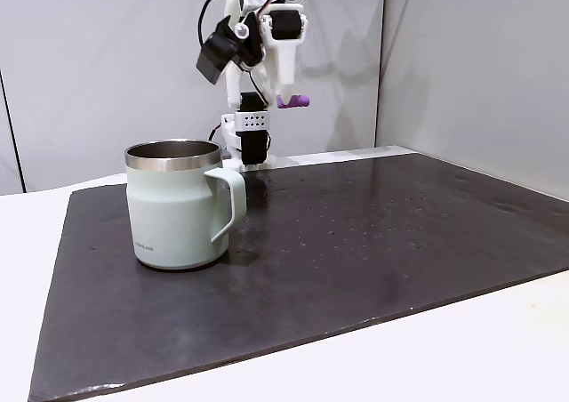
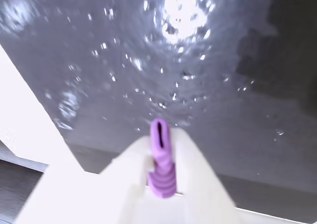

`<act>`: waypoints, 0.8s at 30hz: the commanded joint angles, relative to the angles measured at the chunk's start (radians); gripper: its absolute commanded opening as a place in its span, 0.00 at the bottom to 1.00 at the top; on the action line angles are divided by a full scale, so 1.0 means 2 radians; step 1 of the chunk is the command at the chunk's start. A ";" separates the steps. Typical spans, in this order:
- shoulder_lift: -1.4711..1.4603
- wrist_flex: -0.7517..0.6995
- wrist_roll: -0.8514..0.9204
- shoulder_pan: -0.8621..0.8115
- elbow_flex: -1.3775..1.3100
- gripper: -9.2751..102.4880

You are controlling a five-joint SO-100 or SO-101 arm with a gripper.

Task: Grasp a pengrip and put it in the cup.

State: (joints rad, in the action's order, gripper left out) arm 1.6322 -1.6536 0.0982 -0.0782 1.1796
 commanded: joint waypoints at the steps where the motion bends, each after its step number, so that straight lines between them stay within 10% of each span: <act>1: 0.030 -0.011 0.019 -0.038 -0.044 0.08; 24: -0.197 -0.016 0.090 -0.170 -0.374 0.08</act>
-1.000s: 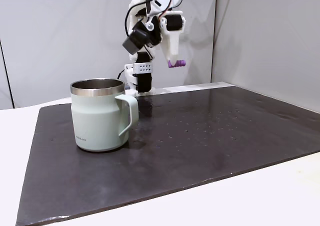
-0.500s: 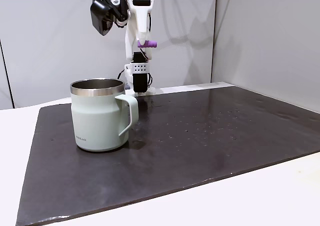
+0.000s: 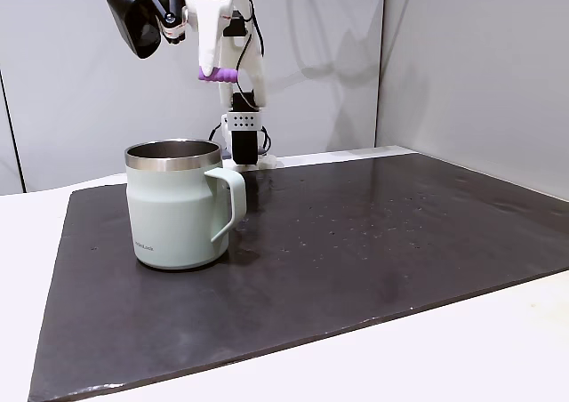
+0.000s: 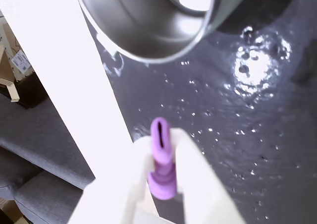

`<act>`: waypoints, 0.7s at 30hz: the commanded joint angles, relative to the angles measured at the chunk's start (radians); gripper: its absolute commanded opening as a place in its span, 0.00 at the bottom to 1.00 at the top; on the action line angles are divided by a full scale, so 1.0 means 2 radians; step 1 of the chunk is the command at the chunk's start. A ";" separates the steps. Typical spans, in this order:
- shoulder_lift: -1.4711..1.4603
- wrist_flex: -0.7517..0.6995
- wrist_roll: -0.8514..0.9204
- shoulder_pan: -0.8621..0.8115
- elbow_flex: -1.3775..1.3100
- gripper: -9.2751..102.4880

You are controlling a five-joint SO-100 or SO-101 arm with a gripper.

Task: Grasp a pengrip and put it in the cup.

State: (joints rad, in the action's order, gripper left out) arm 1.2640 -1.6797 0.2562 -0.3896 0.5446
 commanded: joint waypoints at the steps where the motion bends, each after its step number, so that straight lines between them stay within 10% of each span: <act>1: -0.024 -0.003 0.014 -0.018 -0.071 0.08; 16: -0.108 0.018 0.035 -0.044 -0.177 0.09; 21: -0.106 0.002 0.036 -0.038 -0.177 0.27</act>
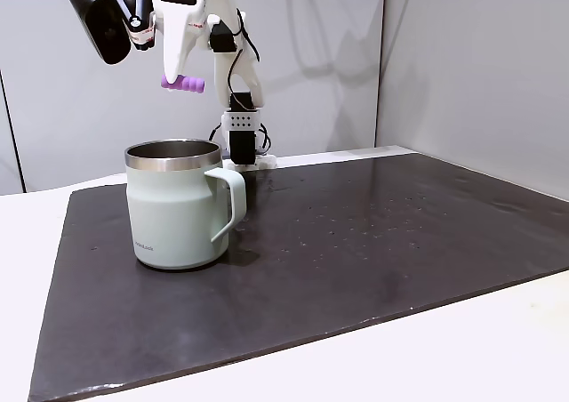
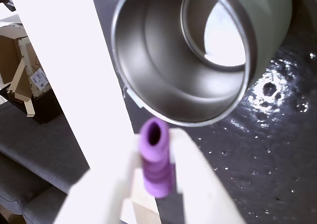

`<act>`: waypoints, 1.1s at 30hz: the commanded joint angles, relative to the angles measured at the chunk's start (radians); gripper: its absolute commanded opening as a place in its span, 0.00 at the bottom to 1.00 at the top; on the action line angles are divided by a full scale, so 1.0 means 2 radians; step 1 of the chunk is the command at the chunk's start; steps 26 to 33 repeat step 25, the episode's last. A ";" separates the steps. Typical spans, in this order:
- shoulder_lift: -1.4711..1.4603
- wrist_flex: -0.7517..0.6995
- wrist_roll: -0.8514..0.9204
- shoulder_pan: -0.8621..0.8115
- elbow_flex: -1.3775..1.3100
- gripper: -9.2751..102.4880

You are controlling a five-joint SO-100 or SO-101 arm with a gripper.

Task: Grasp a pengrip and put it in the cup.

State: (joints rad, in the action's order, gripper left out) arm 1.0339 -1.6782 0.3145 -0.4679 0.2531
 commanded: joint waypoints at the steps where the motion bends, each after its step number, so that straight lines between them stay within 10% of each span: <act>1: 0.010 -0.002 0.008 0.003 -0.031 0.33; 33: 0.010 -0.005 0.008 0.005 -0.029 0.42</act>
